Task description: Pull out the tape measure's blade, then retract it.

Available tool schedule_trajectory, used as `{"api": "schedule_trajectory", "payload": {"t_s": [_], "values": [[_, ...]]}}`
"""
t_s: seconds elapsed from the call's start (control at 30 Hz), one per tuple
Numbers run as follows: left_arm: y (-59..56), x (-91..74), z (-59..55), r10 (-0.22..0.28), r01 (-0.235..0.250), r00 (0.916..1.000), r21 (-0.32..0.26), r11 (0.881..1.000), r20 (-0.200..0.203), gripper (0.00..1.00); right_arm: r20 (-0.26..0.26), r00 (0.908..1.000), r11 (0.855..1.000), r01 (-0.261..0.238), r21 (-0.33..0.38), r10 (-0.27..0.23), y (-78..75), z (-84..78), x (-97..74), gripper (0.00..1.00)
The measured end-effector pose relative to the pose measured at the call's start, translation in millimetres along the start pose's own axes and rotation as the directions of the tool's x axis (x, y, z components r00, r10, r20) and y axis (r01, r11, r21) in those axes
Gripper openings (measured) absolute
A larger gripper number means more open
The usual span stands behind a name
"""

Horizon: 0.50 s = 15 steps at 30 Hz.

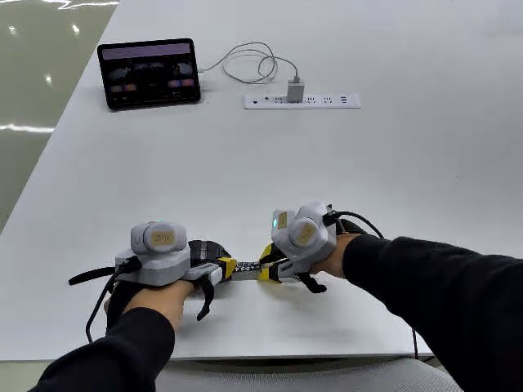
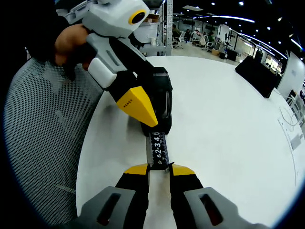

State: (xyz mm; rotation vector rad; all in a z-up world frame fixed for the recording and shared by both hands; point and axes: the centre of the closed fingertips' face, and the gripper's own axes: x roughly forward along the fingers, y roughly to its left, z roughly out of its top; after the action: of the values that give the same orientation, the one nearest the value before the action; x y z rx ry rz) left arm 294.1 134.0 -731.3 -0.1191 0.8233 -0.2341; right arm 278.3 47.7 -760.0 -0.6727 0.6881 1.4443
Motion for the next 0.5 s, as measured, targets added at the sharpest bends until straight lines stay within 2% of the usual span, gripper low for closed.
{"api": "schedule_trajectory", "payload": {"t_s": [0.1, 0.23, 0.5], "values": [[-0.2, 0.0, 0.1, -0.002, 0.002, 1.0, 0.009, 1.0, -0.002, 0.58, -0.004, 1.0, 1.0, -0.005, -0.007, 0.005, 0.7, 0.3, 0.5, 0.13], [-1.1, -0.3, -0.4, -0.004, 0.004, 1.0, 0.029, 1.0, -0.004, 0.58, 0.0, 0.9998, 0.999, -0.02, 0.034, 0.02, 1.2, 1.9, 1.5, 0.12], [0.6, -0.9, 0.1, -0.011, 0.011, 0.9999, 0.013, 1.0, -0.002, 0.58, 0.001, 0.9998, 1.0, -0.019, 0.003, 0.019, 2.9, 3.4, 2.6, 0.11]]}}
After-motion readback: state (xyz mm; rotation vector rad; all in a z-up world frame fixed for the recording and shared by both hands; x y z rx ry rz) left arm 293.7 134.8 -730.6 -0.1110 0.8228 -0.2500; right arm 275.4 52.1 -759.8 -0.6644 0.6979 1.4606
